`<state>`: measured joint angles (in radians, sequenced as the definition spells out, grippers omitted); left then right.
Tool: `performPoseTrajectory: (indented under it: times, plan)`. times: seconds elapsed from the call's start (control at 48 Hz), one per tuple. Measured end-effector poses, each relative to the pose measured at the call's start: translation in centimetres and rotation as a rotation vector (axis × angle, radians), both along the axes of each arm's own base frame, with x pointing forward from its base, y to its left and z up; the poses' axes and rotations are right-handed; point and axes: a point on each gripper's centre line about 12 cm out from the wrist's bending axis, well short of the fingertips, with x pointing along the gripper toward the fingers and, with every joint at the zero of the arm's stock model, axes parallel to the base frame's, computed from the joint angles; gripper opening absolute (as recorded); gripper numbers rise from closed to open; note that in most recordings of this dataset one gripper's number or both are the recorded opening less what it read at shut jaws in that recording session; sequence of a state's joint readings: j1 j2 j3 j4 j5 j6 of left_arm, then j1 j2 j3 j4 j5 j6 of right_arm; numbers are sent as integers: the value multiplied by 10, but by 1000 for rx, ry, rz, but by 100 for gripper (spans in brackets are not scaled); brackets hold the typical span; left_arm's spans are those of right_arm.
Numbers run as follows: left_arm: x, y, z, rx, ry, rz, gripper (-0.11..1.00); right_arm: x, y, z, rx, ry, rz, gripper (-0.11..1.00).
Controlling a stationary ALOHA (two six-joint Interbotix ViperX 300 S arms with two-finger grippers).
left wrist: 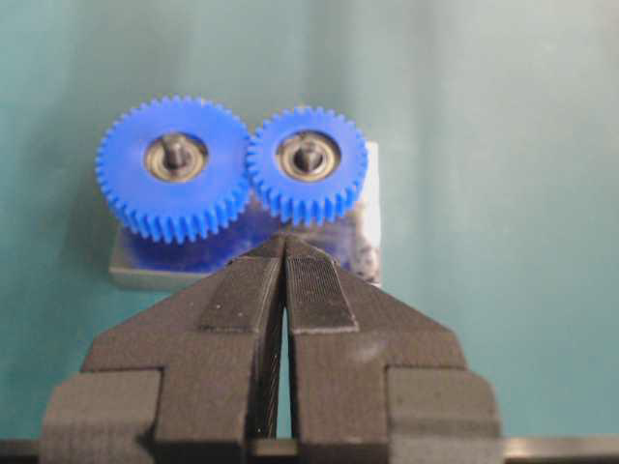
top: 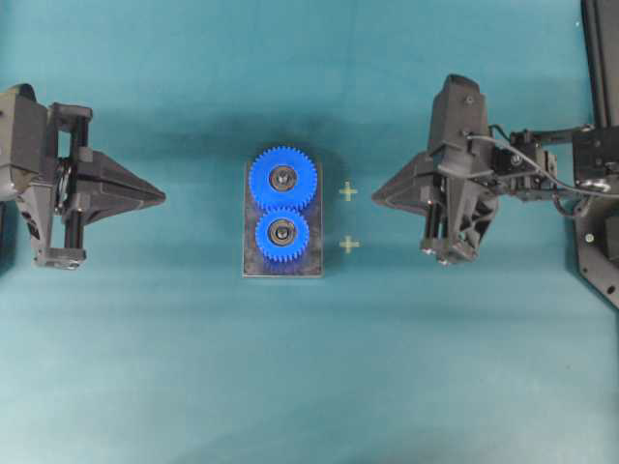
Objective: Fit the small gear onto the shaft.
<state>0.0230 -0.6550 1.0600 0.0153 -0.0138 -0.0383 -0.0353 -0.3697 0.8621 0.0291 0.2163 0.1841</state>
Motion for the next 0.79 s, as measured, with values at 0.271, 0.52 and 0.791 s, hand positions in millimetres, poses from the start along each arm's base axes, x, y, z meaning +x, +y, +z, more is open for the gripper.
performPoseTrajectory:
  times: [0.271, 0.52, 0.791]
  plan:
    - [0, 0, 1, 0, -11, 0, 0, -3, 3, -6, -1, 0, 11, 0]
    - [0, 0, 0, -3, -9, 1, 0, -3, 3, -7, -4, -50, 9, 0]
    - [0, 0, -1, -3, -6, 1, 0, -4, 3, -8, -4, -69, 8, 0]
